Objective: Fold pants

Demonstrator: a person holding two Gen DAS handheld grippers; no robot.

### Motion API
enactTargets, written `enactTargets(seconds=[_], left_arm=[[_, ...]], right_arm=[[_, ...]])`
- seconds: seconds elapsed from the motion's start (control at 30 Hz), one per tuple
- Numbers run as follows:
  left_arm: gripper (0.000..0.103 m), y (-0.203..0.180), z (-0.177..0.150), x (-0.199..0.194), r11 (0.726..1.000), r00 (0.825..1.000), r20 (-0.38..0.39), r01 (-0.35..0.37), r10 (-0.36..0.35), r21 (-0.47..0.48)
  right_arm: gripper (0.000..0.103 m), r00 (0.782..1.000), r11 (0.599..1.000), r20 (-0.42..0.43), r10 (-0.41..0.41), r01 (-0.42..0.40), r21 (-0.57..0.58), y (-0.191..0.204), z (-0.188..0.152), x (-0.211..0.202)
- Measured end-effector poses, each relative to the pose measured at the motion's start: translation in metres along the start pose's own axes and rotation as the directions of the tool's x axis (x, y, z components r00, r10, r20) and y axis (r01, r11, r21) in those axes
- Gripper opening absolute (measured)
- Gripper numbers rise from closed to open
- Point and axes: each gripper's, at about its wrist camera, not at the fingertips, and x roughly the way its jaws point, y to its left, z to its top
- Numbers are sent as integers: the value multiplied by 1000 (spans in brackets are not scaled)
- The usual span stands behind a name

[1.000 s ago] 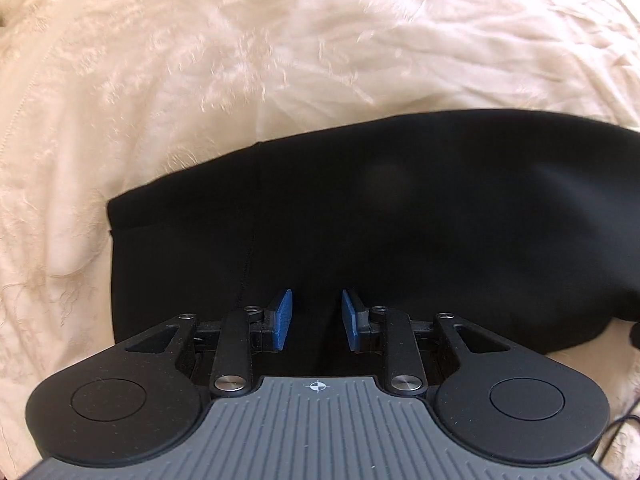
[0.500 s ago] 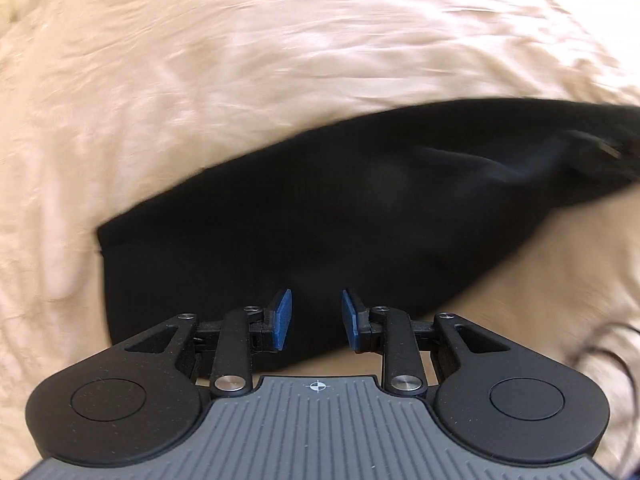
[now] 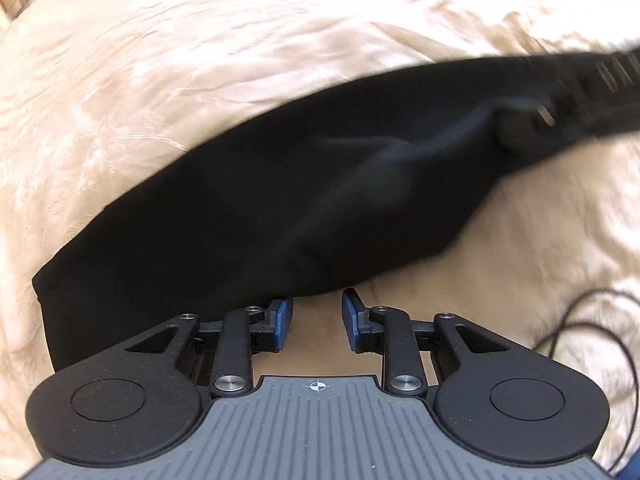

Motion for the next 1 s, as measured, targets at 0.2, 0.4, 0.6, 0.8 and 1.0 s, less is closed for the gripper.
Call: enactTargets(seconds=[0.2,0.4,0.6,0.8,1.0], left_arm=[[27,16,11,-6,1000,1000,-4,21,-21,-3],[27,15,12,-7,999,1000,-17,20,-20,36],[27,25,26,5,999,998,-33,50,-49,21],[27,36,29,5,995,994,-50,99,-99,-3],[27,54,31,-7,985,984,-67,163,-166,-55]], right_arm=[[29,1000,991,-15,5,-7,-132,12,-34,-1],[32,999,927,-44,-2,-15,-375,45,-74,15],[33,999,863,-39,-29,5,-504,77,-92,39],[32,984,760,162,-70,158,-630,100,-105,40],[7,998,785,65,-27,61,-616,98,-83,24]])
